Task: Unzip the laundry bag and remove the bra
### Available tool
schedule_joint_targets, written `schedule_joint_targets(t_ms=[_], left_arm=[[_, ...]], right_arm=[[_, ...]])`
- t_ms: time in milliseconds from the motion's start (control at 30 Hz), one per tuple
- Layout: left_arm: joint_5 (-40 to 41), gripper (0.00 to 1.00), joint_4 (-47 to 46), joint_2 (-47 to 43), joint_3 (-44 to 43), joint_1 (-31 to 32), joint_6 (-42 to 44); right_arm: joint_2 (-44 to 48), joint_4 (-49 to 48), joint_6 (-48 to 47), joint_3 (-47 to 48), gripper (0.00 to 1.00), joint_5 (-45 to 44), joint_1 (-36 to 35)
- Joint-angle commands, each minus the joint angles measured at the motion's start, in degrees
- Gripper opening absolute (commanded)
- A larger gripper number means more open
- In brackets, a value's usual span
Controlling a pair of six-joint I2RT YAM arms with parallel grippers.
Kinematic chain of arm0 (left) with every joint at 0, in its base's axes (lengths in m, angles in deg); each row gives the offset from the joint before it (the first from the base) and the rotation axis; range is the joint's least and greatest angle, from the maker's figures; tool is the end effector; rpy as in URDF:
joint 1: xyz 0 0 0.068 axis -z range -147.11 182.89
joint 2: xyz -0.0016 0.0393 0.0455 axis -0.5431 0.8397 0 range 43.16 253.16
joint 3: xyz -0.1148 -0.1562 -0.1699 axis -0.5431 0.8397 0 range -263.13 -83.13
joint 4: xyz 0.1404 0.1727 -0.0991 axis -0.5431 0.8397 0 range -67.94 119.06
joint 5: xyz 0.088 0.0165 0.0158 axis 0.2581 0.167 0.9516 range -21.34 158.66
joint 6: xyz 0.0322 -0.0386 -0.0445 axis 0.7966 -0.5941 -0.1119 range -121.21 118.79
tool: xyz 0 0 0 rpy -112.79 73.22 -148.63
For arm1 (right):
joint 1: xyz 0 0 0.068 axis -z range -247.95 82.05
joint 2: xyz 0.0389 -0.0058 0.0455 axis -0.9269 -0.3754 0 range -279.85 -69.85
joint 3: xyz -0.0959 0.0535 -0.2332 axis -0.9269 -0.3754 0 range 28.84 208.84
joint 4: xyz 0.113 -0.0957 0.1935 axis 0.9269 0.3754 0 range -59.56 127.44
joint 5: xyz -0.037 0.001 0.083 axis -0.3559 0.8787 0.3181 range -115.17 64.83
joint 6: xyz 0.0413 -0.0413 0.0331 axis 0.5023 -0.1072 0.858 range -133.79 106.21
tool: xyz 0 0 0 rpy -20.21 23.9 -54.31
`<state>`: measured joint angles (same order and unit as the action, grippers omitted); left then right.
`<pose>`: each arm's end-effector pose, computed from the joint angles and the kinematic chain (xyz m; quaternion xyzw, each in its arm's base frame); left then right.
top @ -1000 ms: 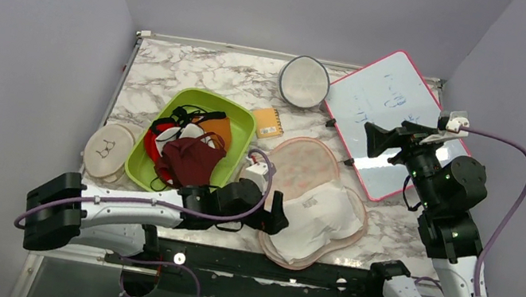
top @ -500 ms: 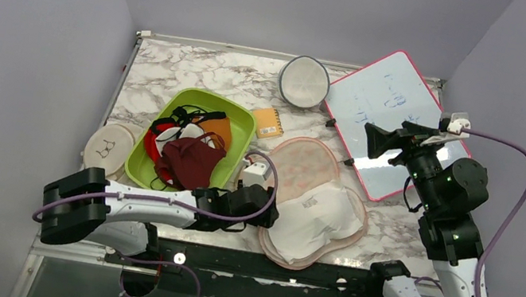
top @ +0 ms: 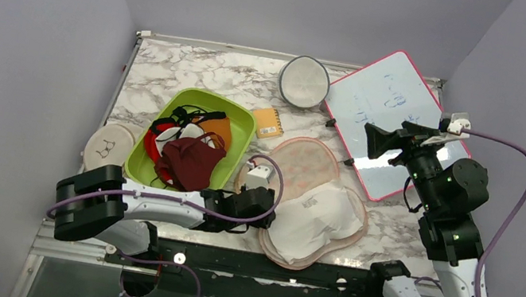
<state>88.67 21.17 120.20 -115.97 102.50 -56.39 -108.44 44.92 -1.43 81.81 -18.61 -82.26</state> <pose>0.1072 -0.2361 0.1559 0.0452 0.9057 -0.2719 0.3222 0.1506 0.0447 0.3824 -0.0525 0.7058 0.2021 0.6769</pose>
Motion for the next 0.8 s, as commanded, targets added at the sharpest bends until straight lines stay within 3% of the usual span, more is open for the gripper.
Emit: schedule_joint_targets(t_ms=[0, 200, 467, 767], left_arm=[[0.21, 0.22, -1.47, -0.60, -0.59, 0.18, 0.96], [0.01, 0.00, 2.91, -2.71, -4.48, 0.19, 4.48], [-0.57, 0.00, 10.42, -6.50, -14.71, -0.76, 11.53], [-14.19, 0.00, 13.86, -9.21, -28.02, -16.94, 15.00]], right_arm=[[0.18, -1.19, 0.04, 0.04, 1.00, 0.82, -0.46], [0.14, -1.11, 0.17, 0.12, 1.00, 0.81, -0.46], [0.25, -0.87, 0.14, 0.50, 1.00, 0.81, -0.44], [1.12, 0.17, 0.63, 2.60, 1.00, -0.01, -0.46]])
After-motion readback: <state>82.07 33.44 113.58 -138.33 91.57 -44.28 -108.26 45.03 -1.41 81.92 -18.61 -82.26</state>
